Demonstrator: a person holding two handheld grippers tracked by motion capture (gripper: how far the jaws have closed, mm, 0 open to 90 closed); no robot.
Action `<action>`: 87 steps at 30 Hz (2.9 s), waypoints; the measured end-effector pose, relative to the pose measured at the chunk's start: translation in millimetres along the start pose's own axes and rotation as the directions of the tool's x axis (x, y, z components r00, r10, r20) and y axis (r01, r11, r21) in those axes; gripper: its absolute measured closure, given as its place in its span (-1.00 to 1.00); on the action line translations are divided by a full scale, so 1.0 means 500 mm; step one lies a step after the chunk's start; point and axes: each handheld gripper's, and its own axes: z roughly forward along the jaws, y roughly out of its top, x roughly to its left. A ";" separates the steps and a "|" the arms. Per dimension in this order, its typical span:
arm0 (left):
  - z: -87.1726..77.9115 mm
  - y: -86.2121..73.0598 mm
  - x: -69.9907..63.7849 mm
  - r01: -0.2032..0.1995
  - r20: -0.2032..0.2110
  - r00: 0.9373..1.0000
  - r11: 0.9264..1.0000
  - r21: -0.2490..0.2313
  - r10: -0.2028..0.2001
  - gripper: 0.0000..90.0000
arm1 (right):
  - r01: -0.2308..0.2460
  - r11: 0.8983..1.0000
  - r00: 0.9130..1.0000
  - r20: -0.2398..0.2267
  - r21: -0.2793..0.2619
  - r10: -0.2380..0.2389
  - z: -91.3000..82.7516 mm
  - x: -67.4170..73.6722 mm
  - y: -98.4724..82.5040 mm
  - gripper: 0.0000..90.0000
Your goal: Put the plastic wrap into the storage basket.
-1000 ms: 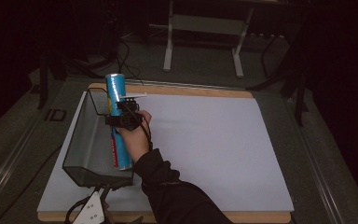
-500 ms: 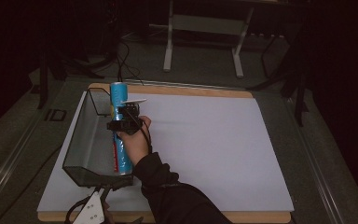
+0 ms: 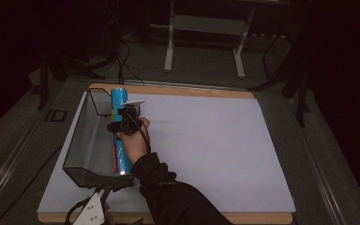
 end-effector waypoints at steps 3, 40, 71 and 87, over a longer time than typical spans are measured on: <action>0.000 0.000 0.000 0.002 0.001 1.000 1.000 0.002 -0.002 -0.96 | 0.019 1.000 1.000 0.004 0.005 -0.019 0.001 0.000 0.001 -0.32; 0.006 0.001 -0.004 0.002 0.011 1.000 1.000 0.010 -0.002 -0.96 | 0.400 0.908 0.906 -0.099 -0.125 -0.412 -0.134 -0.073 0.014 -0.74; 0.015 -0.002 -0.004 0.003 0.004 1.000 1.000 0.031 -0.003 -0.96 | 0.485 0.858 0.853 -0.128 -0.170 -0.507 -0.268 -0.236 -0.136 -0.70; 0.019 -0.003 -0.004 0.003 0.001 1.000 0.999 0.039 -0.003 -0.96 | 0.476 0.853 0.855 -0.116 -0.214 -0.506 -0.328 -0.329 -0.222 -0.73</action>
